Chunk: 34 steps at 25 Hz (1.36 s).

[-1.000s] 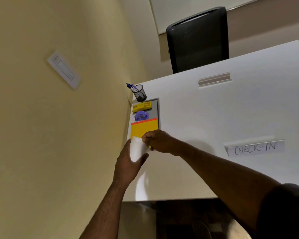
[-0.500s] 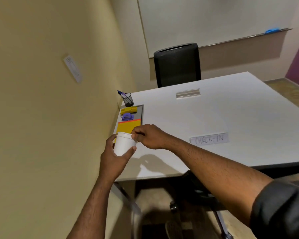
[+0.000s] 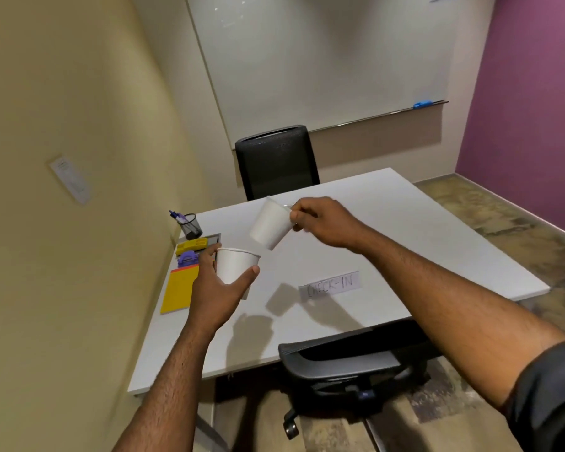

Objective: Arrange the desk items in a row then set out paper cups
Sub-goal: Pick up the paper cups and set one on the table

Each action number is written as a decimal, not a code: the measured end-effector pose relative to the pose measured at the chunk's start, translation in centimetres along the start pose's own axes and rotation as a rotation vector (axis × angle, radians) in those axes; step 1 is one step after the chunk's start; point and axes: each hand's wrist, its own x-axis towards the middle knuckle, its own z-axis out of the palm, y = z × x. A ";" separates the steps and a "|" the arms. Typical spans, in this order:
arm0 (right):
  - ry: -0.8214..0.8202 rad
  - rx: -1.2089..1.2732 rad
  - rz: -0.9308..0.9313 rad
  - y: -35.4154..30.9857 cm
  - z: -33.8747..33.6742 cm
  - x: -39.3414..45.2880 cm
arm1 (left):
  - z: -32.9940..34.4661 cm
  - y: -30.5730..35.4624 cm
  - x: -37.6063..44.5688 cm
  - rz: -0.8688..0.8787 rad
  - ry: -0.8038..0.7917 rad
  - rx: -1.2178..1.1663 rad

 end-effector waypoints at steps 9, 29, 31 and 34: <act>-0.105 -0.500 0.217 23.7 -7.9 3.3 | 11.3 0.3 3.7 -0.117 0.010 0.067; -0.091 -0.576 0.130 36.7 -6.6 2.9 | 17.8 2.6 3.9 -0.281 0.117 0.280; 0.004 -0.428 0.134 35.2 -7.0 2.4 | 18.4 3.6 3.1 -0.265 0.130 0.254; 0.055 -0.226 0.145 32.4 -8.0 1.2 | 19.1 5.5 1.6 -0.248 0.162 0.188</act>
